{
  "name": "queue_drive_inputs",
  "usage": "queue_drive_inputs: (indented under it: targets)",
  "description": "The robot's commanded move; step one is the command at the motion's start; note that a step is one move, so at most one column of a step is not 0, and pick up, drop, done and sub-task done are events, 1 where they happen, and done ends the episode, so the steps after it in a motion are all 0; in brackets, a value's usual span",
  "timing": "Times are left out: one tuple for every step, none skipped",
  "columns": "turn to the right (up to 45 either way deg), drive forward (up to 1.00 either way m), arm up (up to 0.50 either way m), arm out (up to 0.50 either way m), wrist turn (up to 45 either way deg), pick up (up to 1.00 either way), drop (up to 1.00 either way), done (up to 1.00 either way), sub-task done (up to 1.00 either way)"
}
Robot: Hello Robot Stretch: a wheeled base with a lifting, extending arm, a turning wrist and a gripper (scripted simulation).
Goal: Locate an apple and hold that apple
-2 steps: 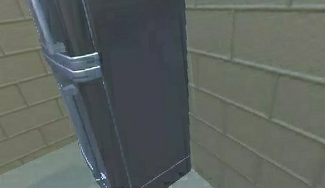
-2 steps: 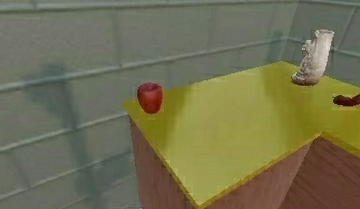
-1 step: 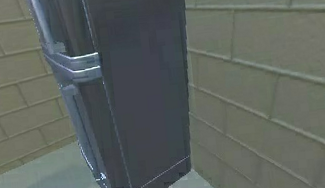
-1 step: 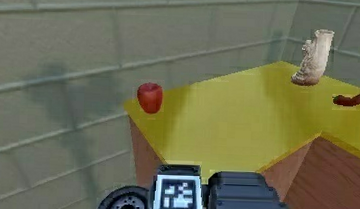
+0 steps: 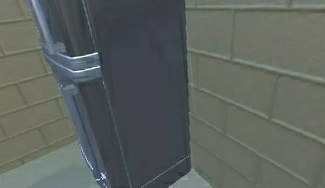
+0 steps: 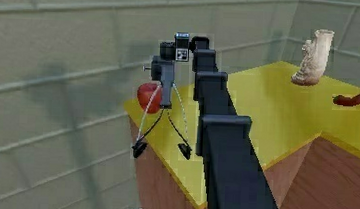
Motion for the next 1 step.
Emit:
queue_drive_inputs:
  targets:
    - [0.0, 0.00, 0.00, 0.00, 45.0, 0.00, 0.00, 0.00, 0.00]
